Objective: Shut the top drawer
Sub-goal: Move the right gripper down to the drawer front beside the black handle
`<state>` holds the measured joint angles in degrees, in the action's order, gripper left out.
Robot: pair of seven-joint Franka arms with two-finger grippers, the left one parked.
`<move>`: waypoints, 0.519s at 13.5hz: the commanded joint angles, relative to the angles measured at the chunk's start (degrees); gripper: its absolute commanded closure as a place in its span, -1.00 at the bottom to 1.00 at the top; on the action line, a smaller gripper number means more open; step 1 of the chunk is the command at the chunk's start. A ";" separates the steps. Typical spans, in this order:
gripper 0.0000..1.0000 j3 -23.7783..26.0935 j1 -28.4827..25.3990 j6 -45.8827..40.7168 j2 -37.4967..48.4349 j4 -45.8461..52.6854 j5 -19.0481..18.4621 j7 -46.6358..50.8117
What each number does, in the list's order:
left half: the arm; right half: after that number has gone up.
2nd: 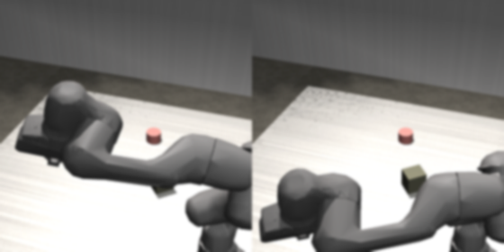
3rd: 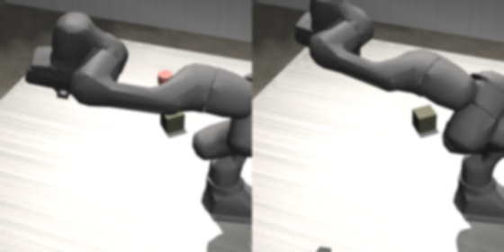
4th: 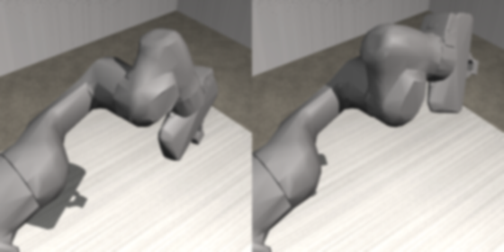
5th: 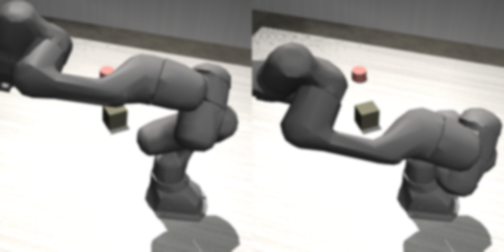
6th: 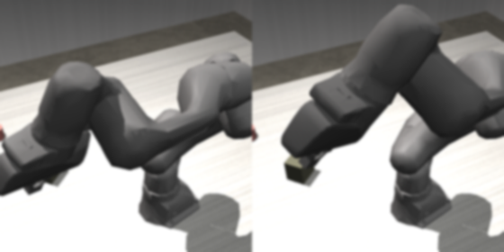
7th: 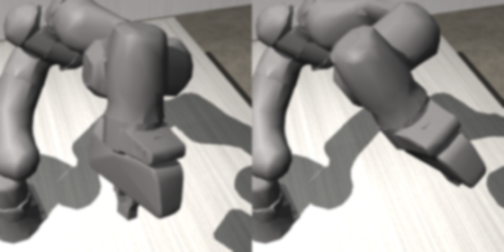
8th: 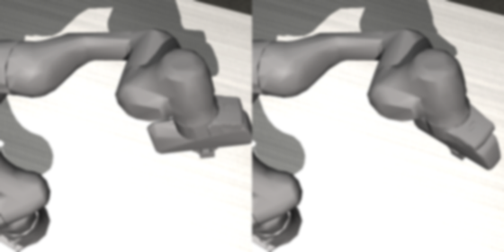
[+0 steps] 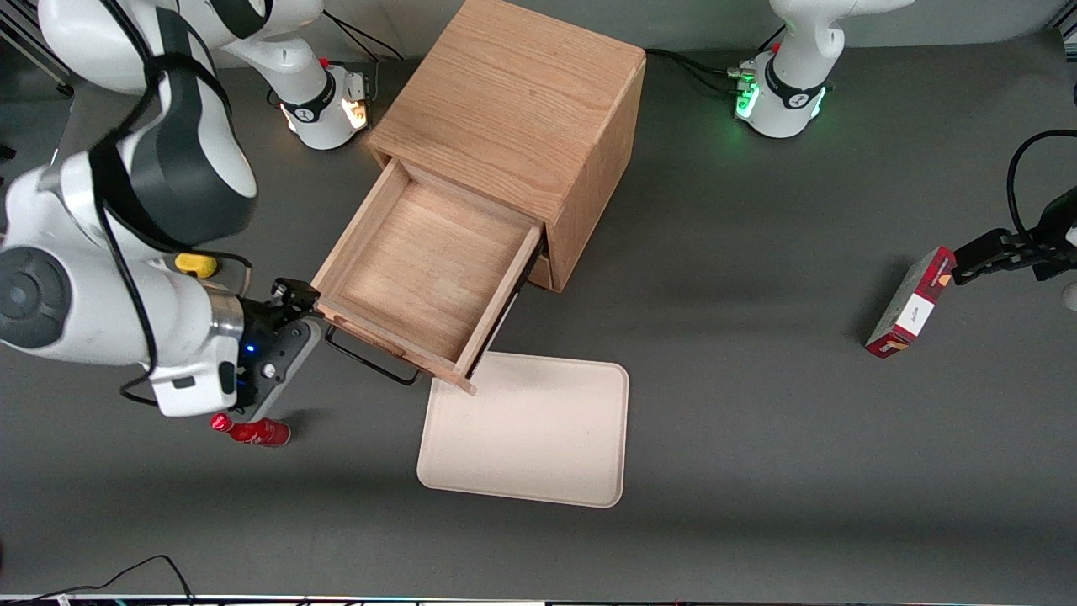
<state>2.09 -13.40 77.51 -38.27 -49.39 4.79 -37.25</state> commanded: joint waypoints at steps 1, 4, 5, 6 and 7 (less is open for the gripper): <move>-1.00 0.02 0.57 0.62 -2.94 1.92 2.59 -2.20; -1.00 -0.15 1.01 2.20 -5.32 1.84 4.36 -3.09; -1.00 -0.15 1.01 2.47 -5.85 1.75 4.44 -3.09; -1.00 -0.15 1.18 2.73 -6.29 1.66 4.62 -3.18; -1.00 -0.15 1.44 2.73 -7.07 1.58 4.88 -3.18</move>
<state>2.05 -12.47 80.15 -43.67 -49.37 8.07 -38.98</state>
